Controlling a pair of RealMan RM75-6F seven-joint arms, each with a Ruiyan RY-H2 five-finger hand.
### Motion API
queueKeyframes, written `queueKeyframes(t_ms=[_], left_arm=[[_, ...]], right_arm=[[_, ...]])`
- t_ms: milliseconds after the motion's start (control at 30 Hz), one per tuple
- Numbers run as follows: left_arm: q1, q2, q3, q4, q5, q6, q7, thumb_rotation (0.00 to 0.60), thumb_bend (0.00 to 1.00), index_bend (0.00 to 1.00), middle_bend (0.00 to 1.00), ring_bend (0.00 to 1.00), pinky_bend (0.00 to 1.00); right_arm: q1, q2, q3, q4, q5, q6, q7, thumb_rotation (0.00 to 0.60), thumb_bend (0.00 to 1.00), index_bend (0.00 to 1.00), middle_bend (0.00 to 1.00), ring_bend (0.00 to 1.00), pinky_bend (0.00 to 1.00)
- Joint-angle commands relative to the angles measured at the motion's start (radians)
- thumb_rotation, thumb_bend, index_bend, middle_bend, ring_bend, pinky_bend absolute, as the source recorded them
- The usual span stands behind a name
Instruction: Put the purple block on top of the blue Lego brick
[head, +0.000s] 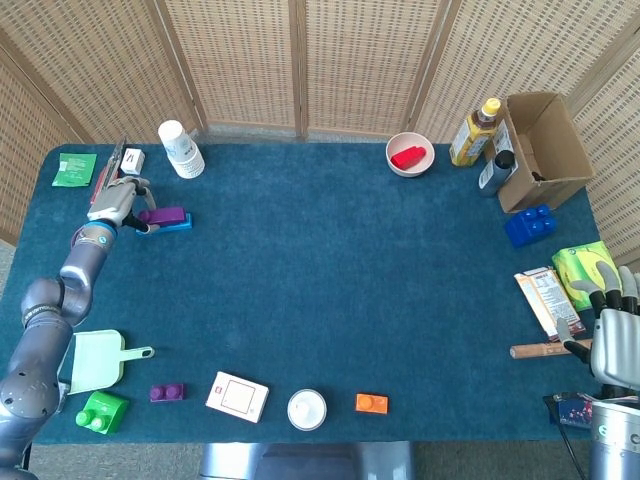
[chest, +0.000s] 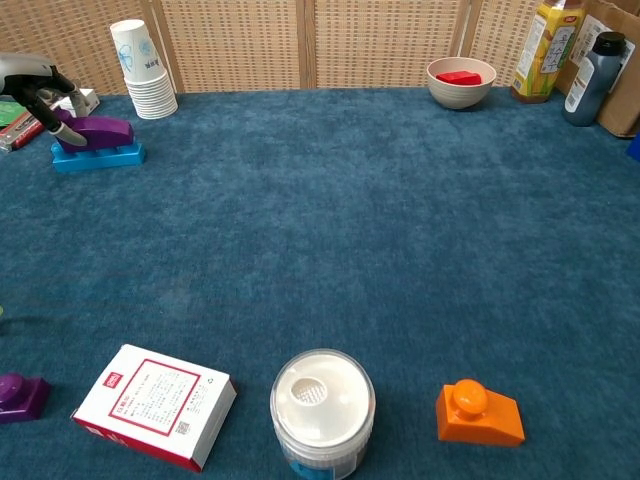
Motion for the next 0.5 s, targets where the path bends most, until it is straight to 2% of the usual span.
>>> queueKeyframes(t_ms=[33,500], left_arm=[[-0.002,-0.003,-0.001,0.001,-0.001,-0.002,0.007,0.6,0.37,0.66,0.15,0.0,0.0],[-0.011,-0.016,-0.024,0.003,-0.019,0.01,0.058,0.6,0.36,0.6,0.14,0.0,0.0]], right_arm=[[-0.001,0.001,0.001,-0.002,-0.001,0.002,0.001,0.6,0.28,0.31,0.14,0.0,0.0],[-0.011,0.01,-0.002,-0.007,-0.002,0.008,0.015,0.6,0.28,0.31,0.13,0.0,0.0]])
